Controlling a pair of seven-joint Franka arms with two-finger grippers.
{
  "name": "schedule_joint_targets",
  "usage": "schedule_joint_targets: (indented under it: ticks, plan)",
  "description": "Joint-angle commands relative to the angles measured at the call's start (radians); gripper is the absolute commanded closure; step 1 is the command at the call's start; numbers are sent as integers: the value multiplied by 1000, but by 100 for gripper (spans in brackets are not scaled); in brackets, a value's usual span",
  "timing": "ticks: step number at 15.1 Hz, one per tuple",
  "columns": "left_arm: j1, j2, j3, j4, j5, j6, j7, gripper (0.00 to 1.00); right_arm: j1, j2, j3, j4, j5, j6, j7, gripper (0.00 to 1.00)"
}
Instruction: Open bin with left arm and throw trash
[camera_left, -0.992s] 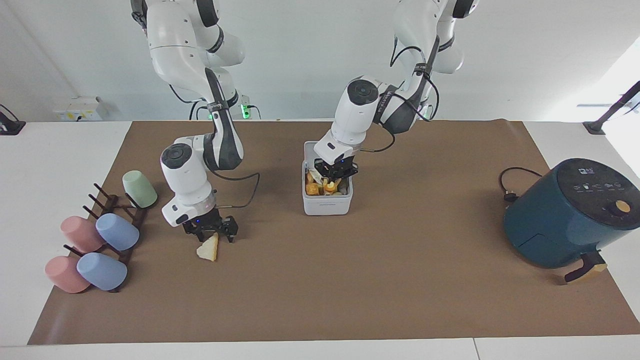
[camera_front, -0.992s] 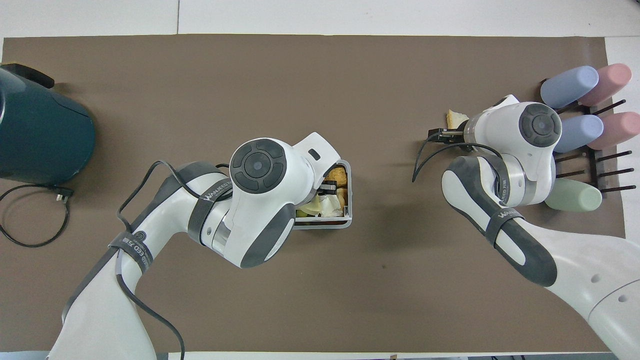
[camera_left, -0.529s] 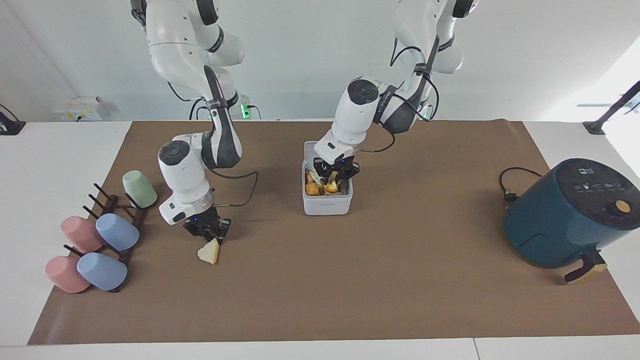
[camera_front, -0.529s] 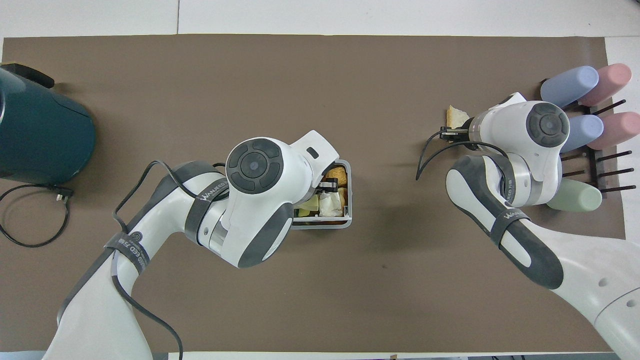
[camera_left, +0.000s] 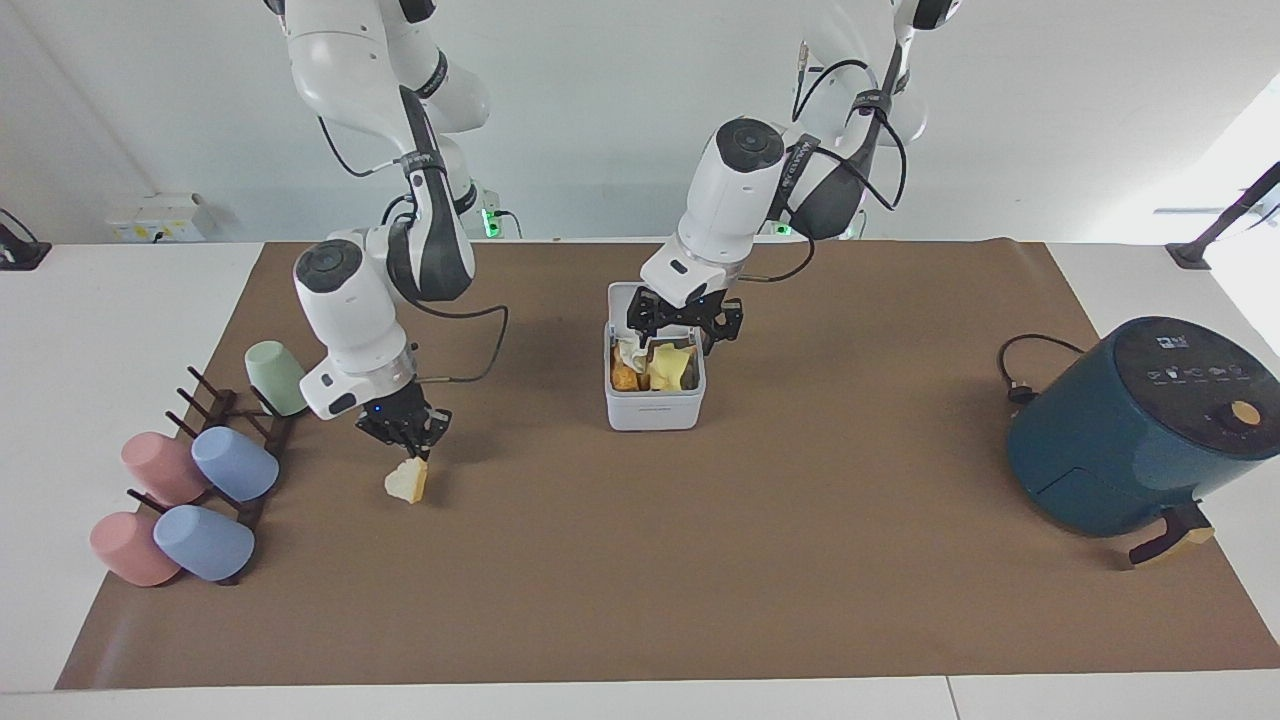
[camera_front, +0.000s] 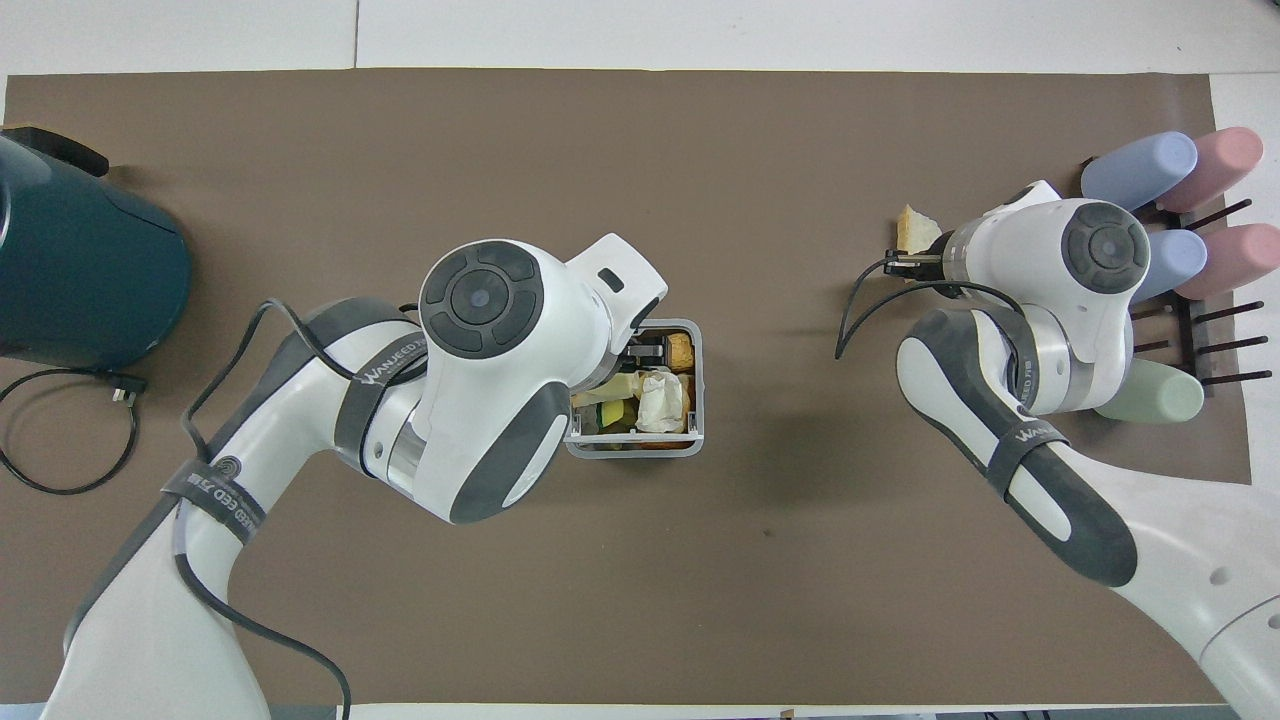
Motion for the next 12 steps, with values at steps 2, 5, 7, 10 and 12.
schedule_joint_targets:
  ticks: [2,5,7,10,12]
  plan:
    - [64,-36,9,24,-26,-59,22,0,48,-83,24,17,-13,-136,108,100]
    - [151,-69,12,77,-25,-169,86,0,129,-80,24,80,-1,-214,234,100]
    - [237,-120,12,79,-23,-226,173,0,195,-76,24,99,4,-218,314,100]
    - [368,-161,12,82,-14,-317,319,0,264,-71,29,115,88,-211,382,100]
    - [454,-180,9,82,-9,-369,419,0,308,-66,29,140,166,-208,394,100]
